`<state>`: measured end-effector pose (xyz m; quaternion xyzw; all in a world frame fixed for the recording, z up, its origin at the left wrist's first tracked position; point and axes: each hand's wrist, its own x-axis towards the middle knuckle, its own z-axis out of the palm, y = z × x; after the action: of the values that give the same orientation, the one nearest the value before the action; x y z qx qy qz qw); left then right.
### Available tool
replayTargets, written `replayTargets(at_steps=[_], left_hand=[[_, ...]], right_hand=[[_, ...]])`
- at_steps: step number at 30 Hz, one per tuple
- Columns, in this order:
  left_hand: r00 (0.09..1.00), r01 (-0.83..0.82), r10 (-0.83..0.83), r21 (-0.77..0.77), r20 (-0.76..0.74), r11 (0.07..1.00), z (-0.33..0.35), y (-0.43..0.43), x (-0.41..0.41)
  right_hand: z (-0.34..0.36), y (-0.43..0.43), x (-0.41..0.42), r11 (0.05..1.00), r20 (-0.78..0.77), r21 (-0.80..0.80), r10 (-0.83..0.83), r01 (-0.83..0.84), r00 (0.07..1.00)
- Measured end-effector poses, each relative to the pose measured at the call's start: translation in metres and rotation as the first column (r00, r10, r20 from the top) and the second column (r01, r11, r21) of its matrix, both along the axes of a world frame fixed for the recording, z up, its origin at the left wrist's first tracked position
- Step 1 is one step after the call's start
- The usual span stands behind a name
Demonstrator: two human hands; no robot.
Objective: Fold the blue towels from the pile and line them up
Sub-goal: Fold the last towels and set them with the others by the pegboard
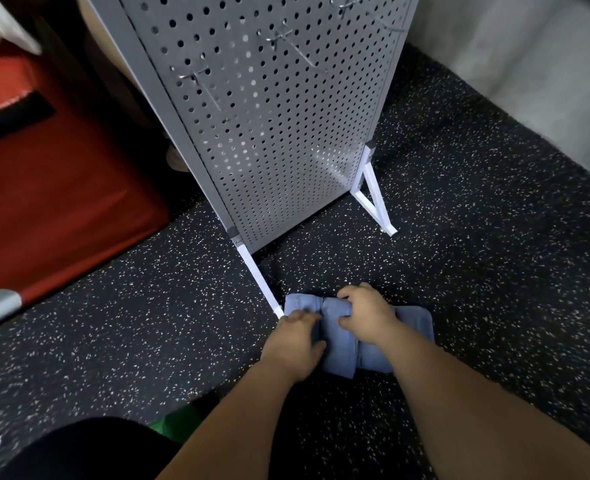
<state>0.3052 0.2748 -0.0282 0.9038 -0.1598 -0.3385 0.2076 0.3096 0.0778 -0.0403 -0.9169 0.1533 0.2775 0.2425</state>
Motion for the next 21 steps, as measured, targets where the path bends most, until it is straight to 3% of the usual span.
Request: replayTargets(at_steps=[13, 16, 21], left_hand=[[0.993, -0.063, 0.077, -0.150, 0.089, 0.987, 0.035, -0.008, -0.015], [0.981, -0.101, 0.139, -0.251, 0.136, 0.963, 0.052, -0.009, -0.020], [0.936, -0.102, 0.232, -0.430, 0.263, 0.897, 0.079, -0.014, -0.033]], right_hand=[[0.054, -0.008, -0.027, 0.919, 0.056, 0.287, -0.299, 0.271, 0.953], [0.068, -0.010, -0.036, 0.839, 0.052, 0.385, -0.434, 0.384, 0.899], [0.098, -0.010, -0.048, 0.607, -0.025, 0.597, -0.639, 0.524, 0.769]])
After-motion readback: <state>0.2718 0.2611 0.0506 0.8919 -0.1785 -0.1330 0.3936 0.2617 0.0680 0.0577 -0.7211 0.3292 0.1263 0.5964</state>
